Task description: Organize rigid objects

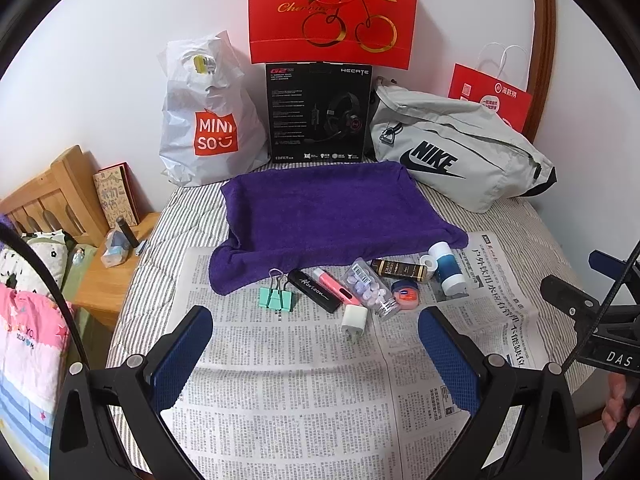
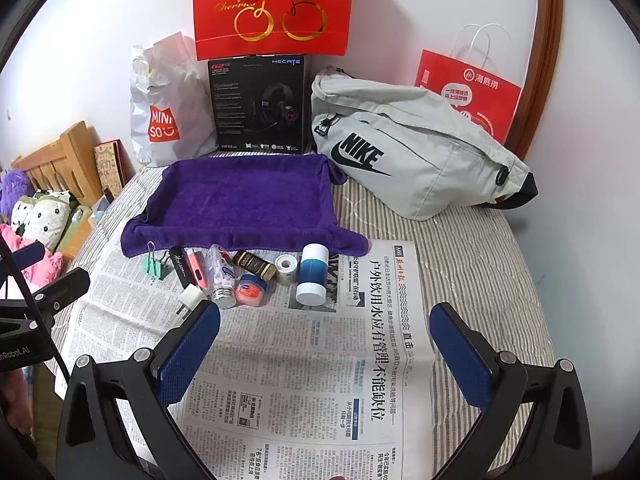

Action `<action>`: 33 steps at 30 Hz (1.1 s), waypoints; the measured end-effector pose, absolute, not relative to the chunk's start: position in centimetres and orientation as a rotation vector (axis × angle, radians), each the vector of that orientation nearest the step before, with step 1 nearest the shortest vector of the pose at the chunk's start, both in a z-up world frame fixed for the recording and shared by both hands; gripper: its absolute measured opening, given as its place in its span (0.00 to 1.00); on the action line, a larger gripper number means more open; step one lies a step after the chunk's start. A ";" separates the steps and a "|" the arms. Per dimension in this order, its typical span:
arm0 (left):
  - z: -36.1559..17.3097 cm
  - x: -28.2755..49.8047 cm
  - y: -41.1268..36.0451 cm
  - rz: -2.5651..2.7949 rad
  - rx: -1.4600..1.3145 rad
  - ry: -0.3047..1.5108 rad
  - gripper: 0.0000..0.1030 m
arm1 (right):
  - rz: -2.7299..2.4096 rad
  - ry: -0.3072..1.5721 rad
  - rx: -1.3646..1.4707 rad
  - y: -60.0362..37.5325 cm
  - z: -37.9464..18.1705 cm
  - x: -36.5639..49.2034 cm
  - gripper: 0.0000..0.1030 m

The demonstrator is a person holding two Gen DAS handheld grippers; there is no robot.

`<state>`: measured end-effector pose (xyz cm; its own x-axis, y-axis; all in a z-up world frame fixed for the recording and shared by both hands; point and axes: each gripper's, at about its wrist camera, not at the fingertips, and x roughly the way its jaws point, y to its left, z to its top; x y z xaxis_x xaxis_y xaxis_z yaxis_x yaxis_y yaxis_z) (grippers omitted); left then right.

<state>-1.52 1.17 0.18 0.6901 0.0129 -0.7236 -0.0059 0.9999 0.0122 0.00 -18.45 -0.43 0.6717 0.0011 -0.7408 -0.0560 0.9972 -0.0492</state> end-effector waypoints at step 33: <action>0.2 -1.9 1.3 0.010 0.023 0.806 1.00 | 0.049 0.830 -0.076 -18.2 -0.4 -0.4 1.00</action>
